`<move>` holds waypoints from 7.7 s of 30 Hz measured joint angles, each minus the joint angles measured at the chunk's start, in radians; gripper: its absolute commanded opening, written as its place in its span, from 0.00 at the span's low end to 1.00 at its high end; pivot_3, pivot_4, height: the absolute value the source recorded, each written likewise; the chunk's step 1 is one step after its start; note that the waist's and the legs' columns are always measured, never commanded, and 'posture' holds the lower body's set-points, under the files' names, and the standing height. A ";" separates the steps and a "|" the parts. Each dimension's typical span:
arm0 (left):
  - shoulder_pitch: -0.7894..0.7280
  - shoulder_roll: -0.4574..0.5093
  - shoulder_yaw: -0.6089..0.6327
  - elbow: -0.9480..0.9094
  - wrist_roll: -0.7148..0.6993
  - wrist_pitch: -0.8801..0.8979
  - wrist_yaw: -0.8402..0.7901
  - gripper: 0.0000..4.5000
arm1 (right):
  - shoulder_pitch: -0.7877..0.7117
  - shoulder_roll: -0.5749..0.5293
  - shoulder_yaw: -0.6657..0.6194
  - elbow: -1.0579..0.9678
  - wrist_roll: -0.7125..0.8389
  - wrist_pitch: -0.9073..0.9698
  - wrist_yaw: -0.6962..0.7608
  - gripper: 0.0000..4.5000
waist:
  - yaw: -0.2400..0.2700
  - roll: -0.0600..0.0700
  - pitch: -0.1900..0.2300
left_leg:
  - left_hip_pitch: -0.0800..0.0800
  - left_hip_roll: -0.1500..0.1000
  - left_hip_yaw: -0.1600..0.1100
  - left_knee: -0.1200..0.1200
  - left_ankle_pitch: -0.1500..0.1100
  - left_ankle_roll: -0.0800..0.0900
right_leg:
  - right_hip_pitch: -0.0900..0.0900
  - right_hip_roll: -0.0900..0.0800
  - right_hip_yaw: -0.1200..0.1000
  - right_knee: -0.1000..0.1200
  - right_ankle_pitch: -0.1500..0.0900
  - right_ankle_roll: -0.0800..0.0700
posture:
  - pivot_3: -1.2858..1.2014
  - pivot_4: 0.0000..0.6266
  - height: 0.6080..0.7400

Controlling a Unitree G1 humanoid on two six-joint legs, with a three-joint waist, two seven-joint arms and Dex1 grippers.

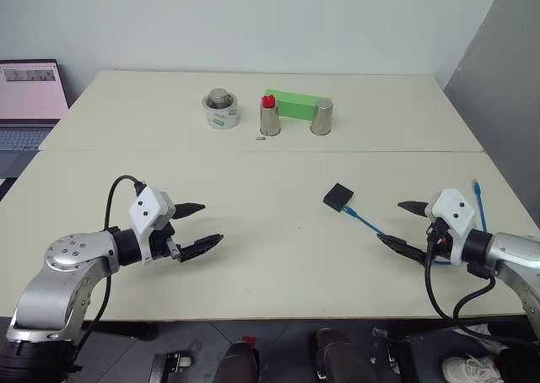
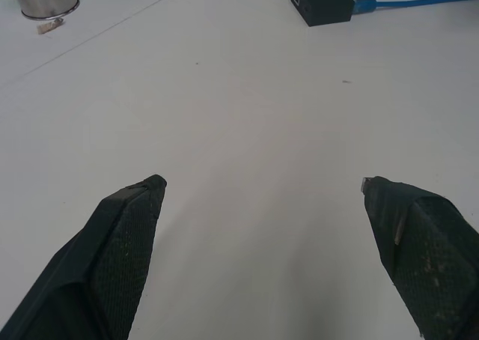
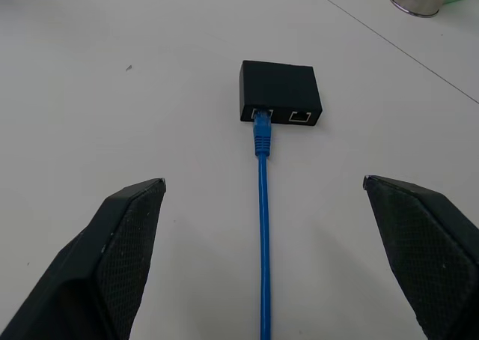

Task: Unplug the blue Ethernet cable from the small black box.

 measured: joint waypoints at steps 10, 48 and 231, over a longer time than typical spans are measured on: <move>-0.096 -0.005 -0.099 -0.058 -0.099 0.120 -0.086 0.99 | -0.115 0.153 0.122 0.126 -0.065 0.000 -0.099 1.00 | -0.005 0.000 0.000 | 0.000 0.000 0.001 0.001 0.000 0.000 | 0.000 0.001 0.001 0.001 0.002 0.003 | 0.52 0.24 1.00; -0.268 -0.170 -0.057 0.095 -0.335 0.396 -0.033 1.00 | -0.490 0.167 0.473 0.385 -0.517 -0.715 0.031 0.02 | -0.006 0.000 0.001 | -0.001 0.000 0.001 0.003 0.000 0.000 | -0.003 0.001 0.002 0.005 0.004 0.007 | 0.52 0.24 1.00; -0.044 -0.043 0.047 0.245 0.138 -0.185 0.216 0.81 | -0.315 0.137 0.137 0.156 -0.045 0.107 -0.028 0.96 | 0.009 0.001 0.000 | -0.002 0.000 0.001 0.005 0.001 0.001 | -0.004 0.000 0.001 0.006 0.006 0.008 | 0.52 0.24 1.00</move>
